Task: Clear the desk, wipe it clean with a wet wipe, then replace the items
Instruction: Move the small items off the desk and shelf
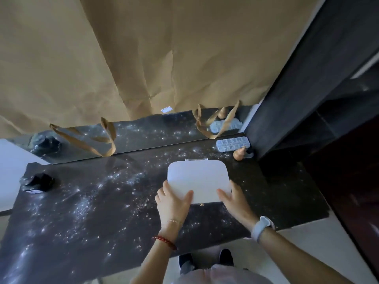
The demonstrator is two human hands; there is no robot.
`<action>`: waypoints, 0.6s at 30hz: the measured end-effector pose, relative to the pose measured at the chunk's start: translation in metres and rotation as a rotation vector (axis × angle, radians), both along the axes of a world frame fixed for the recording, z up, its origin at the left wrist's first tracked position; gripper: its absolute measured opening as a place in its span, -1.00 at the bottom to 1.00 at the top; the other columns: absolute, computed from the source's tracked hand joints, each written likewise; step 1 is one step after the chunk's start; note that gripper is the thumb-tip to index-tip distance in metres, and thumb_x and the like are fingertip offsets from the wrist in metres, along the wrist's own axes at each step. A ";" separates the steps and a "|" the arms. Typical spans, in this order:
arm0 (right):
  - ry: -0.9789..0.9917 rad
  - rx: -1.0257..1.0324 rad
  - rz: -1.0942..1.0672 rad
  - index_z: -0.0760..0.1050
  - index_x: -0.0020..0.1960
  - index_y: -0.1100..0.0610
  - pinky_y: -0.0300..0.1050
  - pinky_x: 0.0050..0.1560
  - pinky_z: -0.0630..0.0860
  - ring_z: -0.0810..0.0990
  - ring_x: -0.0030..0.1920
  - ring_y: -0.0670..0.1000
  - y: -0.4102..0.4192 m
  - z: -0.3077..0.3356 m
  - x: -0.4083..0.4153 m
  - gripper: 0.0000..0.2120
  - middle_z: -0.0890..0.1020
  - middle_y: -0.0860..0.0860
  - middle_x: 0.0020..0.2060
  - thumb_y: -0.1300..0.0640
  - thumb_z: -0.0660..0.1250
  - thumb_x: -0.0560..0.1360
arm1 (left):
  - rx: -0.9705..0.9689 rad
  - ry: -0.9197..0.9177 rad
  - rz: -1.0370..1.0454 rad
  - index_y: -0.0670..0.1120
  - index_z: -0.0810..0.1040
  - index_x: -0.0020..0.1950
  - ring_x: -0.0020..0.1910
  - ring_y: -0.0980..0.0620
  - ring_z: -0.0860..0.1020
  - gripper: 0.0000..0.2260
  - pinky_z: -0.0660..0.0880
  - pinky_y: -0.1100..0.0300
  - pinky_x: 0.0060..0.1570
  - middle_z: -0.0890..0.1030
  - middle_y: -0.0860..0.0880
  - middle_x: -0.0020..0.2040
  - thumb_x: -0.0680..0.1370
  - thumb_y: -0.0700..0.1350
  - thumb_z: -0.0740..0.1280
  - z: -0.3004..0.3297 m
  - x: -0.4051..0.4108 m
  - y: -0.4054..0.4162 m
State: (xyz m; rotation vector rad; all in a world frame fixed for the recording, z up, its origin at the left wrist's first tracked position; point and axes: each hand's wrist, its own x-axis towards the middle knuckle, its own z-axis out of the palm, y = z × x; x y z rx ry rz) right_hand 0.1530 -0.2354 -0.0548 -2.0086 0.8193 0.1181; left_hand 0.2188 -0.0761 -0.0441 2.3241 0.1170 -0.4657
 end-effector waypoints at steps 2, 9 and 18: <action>-0.004 0.001 -0.083 0.37 0.24 0.16 -0.02 0.16 0.47 0.49 0.14 0.07 -0.019 0.006 -0.021 -0.67 0.49 0.08 0.11 0.07 0.26 0.52 | -0.008 -0.013 -0.090 -0.16 0.17 0.39 0.23 -0.16 0.26 -0.31 0.24 -0.01 0.24 0.33 -0.19 0.26 0.41 0.07 0.39 0.005 -0.007 -0.026; -0.170 -0.057 -0.376 0.23 0.35 0.12 -0.30 -0.07 0.45 0.41 0.10 -0.02 -0.102 0.019 -0.114 -0.58 0.35 0.02 0.13 0.13 0.25 0.54 | -0.107 -0.155 -0.429 -0.11 0.14 0.39 0.19 -0.05 0.23 -0.30 0.25 0.07 0.26 0.30 -0.10 0.26 0.38 0.05 0.40 0.026 -0.058 -0.135; -0.335 -0.031 -0.383 0.25 0.38 0.08 -0.13 0.06 0.52 0.48 0.17 0.07 -0.257 0.042 -0.169 -0.56 0.44 0.10 0.20 0.09 0.25 0.54 | -0.181 -0.171 -0.492 -0.08 0.04 0.44 0.30 -0.02 0.18 -0.25 0.21 0.06 0.34 0.23 -0.07 0.33 0.41 0.03 0.40 0.049 -0.115 -0.281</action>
